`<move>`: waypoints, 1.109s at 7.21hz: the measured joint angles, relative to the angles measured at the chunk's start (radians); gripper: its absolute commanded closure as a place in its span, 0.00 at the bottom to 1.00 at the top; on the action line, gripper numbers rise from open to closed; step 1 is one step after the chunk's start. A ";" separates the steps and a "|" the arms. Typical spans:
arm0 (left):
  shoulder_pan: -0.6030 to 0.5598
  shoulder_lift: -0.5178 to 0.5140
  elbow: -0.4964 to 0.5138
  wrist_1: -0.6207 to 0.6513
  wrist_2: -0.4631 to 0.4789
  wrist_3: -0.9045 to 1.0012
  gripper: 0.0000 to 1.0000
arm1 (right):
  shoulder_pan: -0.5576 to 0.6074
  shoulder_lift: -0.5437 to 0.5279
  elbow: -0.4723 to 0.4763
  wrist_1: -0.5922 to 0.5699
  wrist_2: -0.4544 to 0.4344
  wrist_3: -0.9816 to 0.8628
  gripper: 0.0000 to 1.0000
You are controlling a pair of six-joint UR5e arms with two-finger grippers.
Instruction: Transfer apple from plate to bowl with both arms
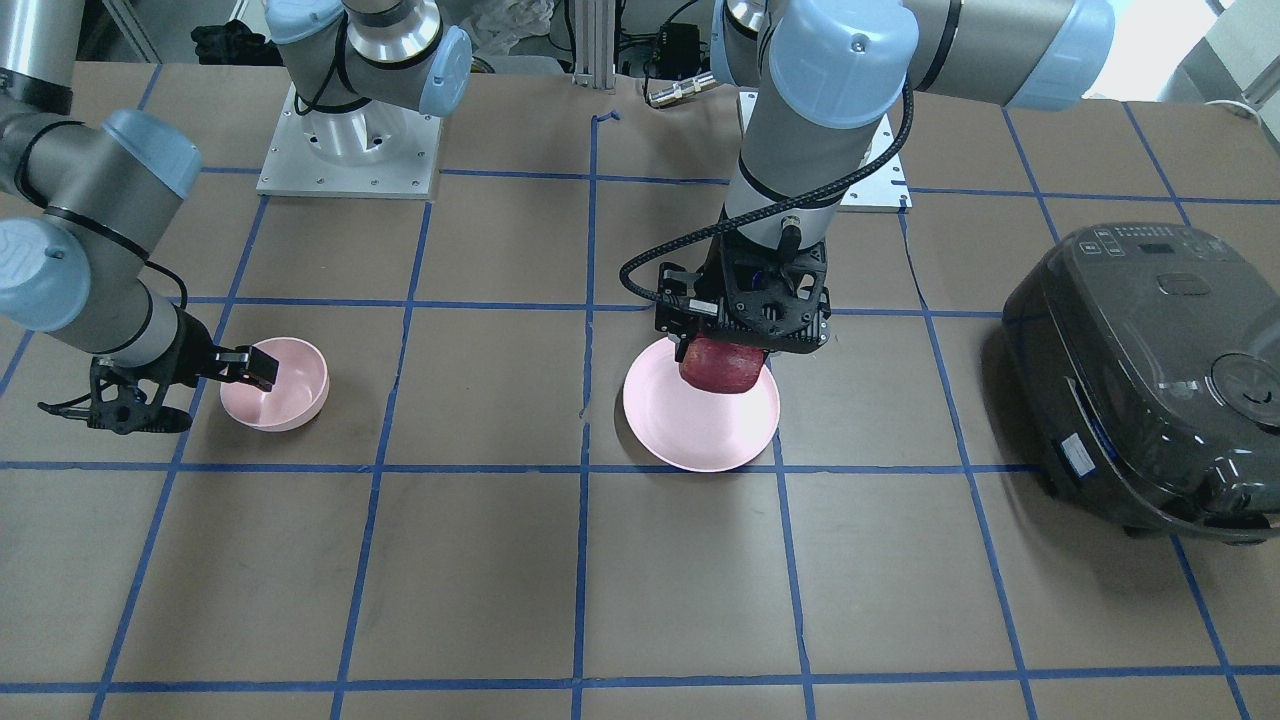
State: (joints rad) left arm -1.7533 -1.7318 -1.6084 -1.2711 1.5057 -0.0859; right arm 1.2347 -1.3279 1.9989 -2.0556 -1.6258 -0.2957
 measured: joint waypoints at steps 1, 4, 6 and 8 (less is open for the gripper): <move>0.000 0.001 -0.001 0.000 0.000 0.001 1.00 | -0.002 0.001 0.021 -0.029 0.001 -0.032 1.00; 0.000 0.000 -0.002 -0.001 -0.001 0.002 1.00 | -0.003 0.000 0.028 -0.049 0.001 -0.076 1.00; 0.000 0.000 -0.002 -0.001 -0.001 0.002 1.00 | 0.016 -0.005 -0.016 -0.029 0.004 -0.098 1.00; 0.000 0.000 -0.002 -0.001 0.000 0.003 1.00 | 0.102 0.001 -0.080 0.026 0.068 -0.087 1.00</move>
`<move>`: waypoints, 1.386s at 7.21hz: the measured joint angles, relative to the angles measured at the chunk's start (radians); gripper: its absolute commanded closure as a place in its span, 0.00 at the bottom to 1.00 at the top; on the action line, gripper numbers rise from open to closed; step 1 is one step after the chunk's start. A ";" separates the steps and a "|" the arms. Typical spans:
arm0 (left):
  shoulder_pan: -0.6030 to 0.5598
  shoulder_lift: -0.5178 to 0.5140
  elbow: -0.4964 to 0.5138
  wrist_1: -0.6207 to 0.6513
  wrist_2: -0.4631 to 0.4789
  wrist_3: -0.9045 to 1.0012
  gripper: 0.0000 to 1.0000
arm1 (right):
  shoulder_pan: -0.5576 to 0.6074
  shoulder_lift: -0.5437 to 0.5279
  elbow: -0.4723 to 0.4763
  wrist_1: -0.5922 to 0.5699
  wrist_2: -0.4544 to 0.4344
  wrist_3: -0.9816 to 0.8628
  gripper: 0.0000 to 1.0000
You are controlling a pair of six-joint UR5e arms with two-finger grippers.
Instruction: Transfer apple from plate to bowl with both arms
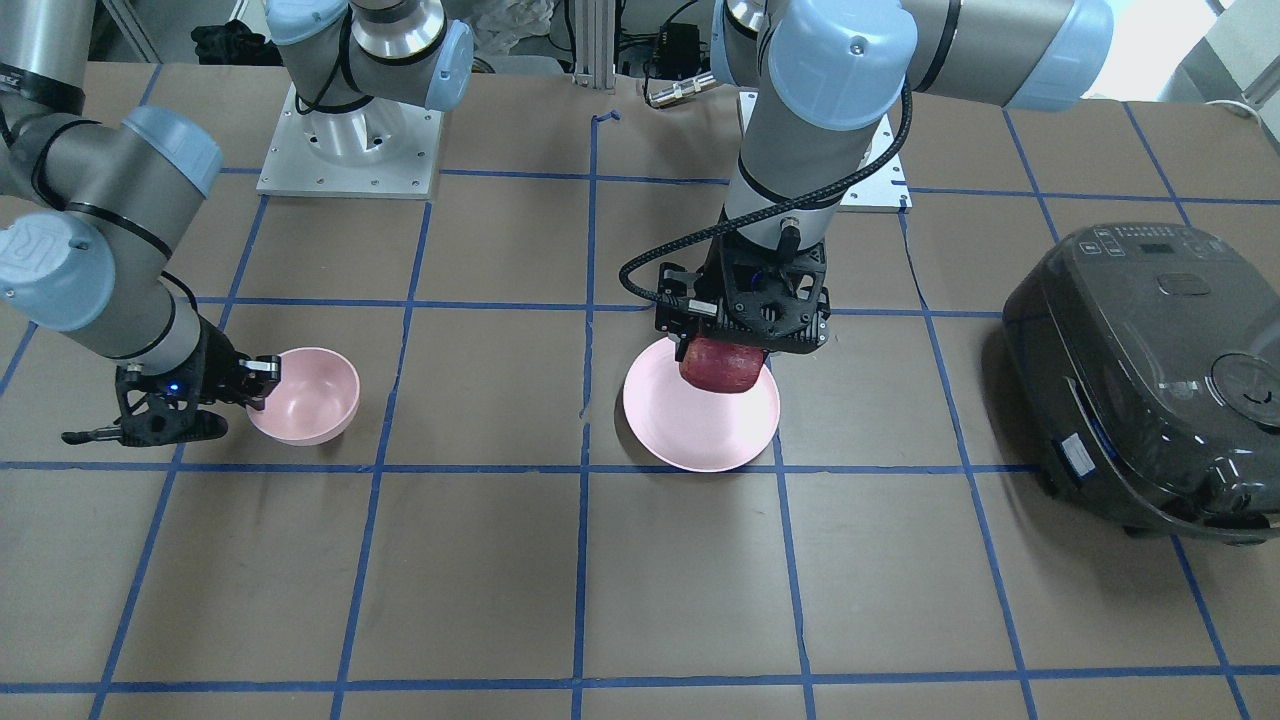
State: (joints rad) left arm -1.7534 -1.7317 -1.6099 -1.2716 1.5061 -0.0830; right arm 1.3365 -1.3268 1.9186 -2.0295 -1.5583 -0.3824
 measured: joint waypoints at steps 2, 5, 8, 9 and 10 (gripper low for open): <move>0.001 0.001 -0.001 0.001 -0.001 0.000 1.00 | 0.134 0.016 -0.016 -0.007 0.078 0.094 1.00; 0.000 0.001 -0.006 -0.001 0.002 0.000 1.00 | 0.259 0.063 0.007 -0.105 0.119 0.220 0.85; -0.002 0.001 -0.014 -0.016 0.004 -0.003 1.00 | 0.273 0.071 0.037 -0.118 0.115 0.240 0.00; -0.004 -0.003 -0.016 -0.018 0.000 -0.011 1.00 | 0.272 0.063 0.013 -0.107 0.110 0.241 0.00; -0.006 -0.010 -0.017 -0.016 -0.018 -0.032 1.00 | 0.269 0.049 -0.034 -0.069 0.095 0.242 0.00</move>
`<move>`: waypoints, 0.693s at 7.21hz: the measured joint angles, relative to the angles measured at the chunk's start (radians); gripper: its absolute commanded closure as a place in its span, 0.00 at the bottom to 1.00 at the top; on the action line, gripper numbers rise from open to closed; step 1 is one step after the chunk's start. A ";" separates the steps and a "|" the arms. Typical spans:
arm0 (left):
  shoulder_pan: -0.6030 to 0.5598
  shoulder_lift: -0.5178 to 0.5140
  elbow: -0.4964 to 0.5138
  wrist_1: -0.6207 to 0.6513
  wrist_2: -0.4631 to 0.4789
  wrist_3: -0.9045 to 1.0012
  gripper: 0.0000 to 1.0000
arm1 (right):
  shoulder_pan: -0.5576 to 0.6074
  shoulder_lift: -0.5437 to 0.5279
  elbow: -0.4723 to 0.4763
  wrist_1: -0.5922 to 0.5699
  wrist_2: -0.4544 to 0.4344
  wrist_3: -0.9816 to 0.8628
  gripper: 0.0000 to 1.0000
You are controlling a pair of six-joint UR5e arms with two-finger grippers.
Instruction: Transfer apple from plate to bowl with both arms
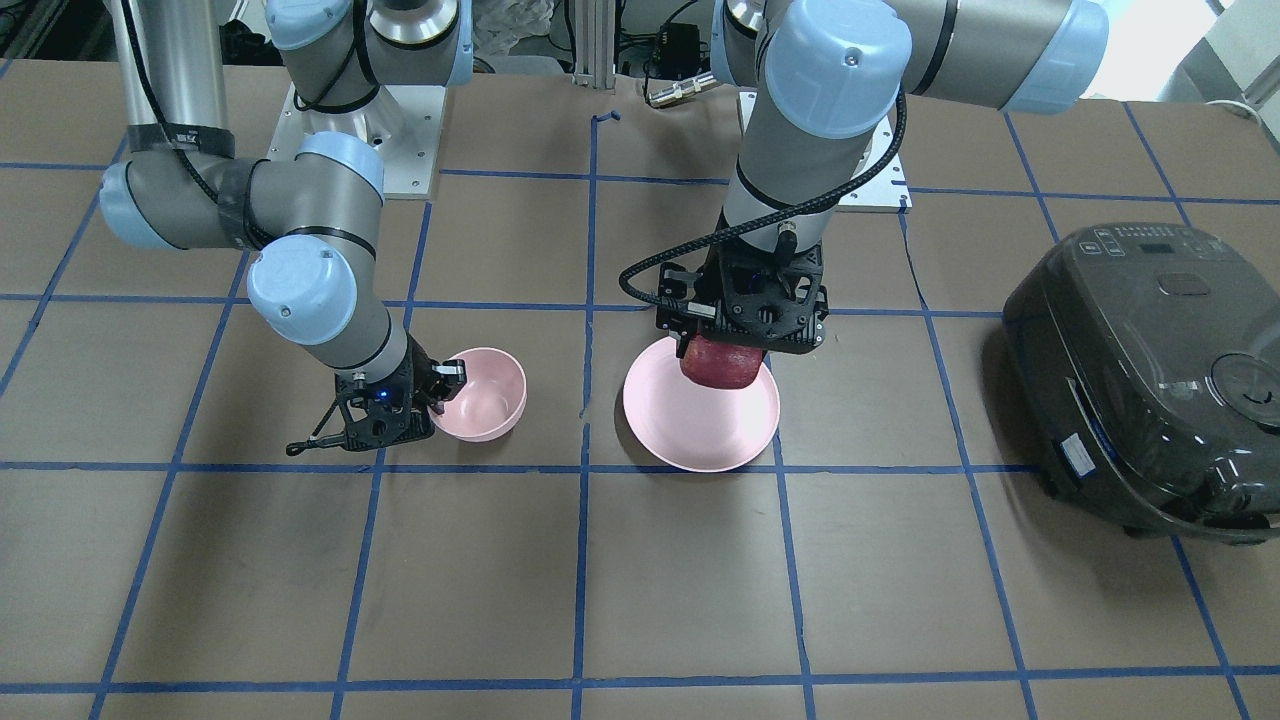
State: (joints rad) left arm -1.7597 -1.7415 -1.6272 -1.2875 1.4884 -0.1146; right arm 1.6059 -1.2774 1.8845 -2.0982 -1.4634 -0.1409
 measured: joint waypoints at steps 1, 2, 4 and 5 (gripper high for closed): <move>-0.001 -0.008 0.001 0.005 -0.025 -0.036 1.00 | -0.003 -0.020 -0.062 0.071 -0.023 0.000 0.00; -0.006 -0.017 0.003 0.008 -0.047 -0.084 1.00 | -0.008 -0.046 -0.137 0.169 -0.038 0.000 0.00; -0.056 -0.059 0.004 0.080 -0.092 -0.210 1.00 | -0.017 -0.096 -0.317 0.394 -0.052 -0.001 0.00; -0.098 -0.098 0.005 0.154 -0.104 -0.297 1.00 | -0.019 -0.124 -0.406 0.511 -0.073 -0.002 0.00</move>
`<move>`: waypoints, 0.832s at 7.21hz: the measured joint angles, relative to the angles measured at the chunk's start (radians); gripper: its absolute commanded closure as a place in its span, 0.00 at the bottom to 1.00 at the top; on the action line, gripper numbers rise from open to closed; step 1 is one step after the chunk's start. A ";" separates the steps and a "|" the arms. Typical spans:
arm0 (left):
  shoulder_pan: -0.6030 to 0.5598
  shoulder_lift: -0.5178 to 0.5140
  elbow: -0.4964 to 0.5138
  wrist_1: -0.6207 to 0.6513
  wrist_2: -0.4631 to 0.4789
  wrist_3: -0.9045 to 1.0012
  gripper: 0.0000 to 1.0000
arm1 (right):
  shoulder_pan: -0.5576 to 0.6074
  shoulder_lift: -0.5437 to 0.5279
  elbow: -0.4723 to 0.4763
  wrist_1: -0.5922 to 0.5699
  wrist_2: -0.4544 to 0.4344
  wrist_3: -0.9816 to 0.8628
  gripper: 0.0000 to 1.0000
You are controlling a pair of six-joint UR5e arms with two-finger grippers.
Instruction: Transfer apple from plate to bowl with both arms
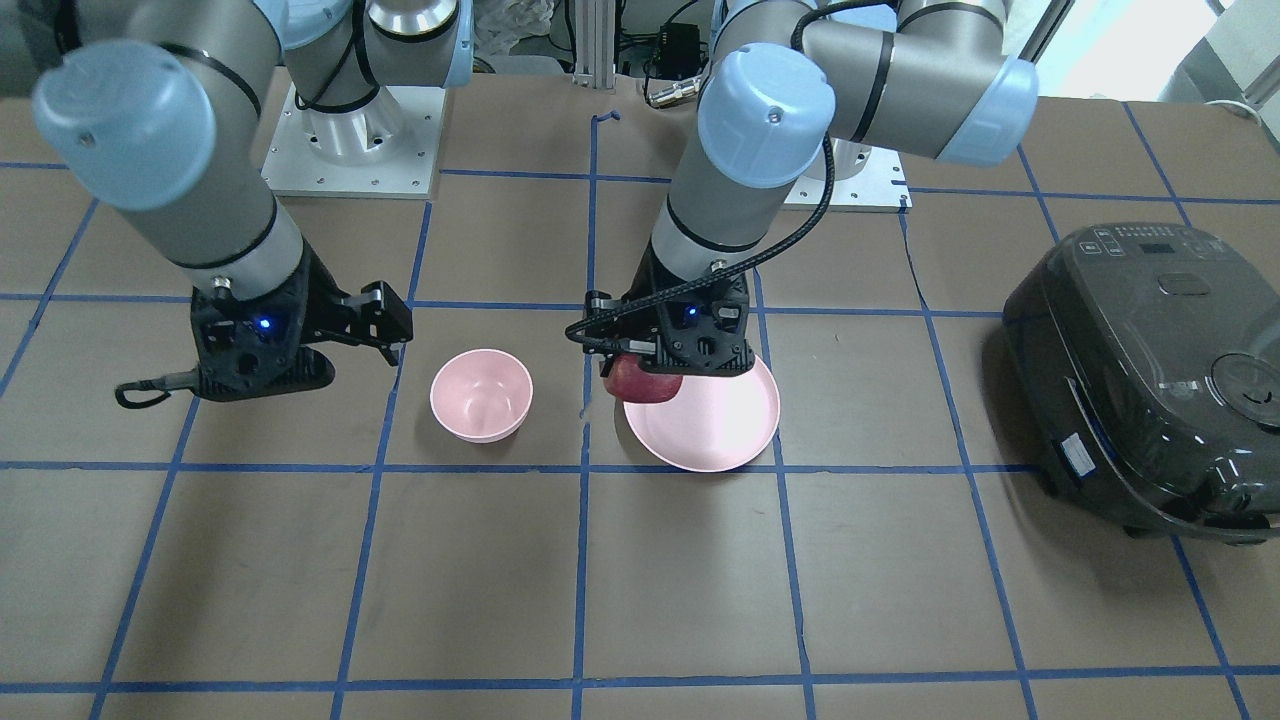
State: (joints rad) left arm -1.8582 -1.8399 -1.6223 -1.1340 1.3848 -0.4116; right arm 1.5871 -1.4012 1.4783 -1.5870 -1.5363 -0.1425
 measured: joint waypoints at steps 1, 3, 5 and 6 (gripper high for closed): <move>-0.045 -0.040 0.000 0.059 -0.001 -0.079 1.00 | 0.001 -0.030 -0.051 0.073 -0.023 0.001 0.00; -0.127 -0.106 0.001 0.130 0.001 -0.199 1.00 | 0.003 -0.063 -0.087 0.108 -0.035 0.003 0.00; -0.192 -0.161 0.002 0.192 0.009 -0.273 1.00 | 0.005 -0.070 -0.094 0.115 -0.032 0.004 0.00; -0.211 -0.184 0.002 0.214 0.018 -0.285 1.00 | 0.005 -0.071 -0.094 0.117 -0.032 0.004 0.00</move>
State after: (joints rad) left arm -2.0691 -2.0239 -1.6199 -0.9200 1.4027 -0.6966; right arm 1.5917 -1.4718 1.3844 -1.4703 -1.5684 -0.1383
